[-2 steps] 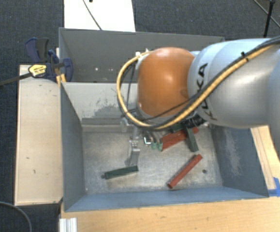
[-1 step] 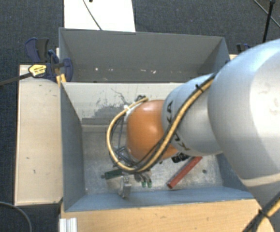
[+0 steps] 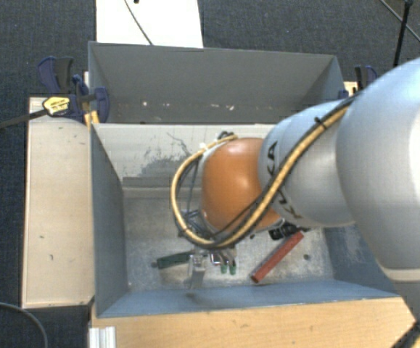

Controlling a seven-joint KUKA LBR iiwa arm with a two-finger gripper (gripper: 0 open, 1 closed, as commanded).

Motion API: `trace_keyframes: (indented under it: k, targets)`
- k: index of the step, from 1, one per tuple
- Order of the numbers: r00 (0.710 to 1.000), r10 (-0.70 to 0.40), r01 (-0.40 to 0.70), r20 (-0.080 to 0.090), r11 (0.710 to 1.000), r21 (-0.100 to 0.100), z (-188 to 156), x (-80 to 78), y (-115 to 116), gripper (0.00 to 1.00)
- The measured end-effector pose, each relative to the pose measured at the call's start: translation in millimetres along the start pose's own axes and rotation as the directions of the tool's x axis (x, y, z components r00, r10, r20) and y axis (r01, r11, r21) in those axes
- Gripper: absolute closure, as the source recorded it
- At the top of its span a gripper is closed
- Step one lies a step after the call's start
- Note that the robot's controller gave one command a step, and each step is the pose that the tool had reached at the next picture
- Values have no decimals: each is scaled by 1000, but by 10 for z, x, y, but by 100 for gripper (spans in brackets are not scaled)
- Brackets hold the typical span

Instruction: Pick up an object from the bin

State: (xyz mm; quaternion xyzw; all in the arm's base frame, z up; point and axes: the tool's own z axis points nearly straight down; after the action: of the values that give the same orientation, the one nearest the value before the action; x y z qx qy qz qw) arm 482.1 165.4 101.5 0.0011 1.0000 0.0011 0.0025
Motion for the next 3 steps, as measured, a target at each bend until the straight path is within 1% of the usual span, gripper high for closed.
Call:
trace_keyframes:
  k: [1,2,3]
  targets:
    - [1000,9,-9,0,1000,-1,-189,-36,-11,0]
    - [993,121,-121,-6,993,2,328,-10,62,0]
    - [992,124,-124,-5,992,2,324,-14,63,0]
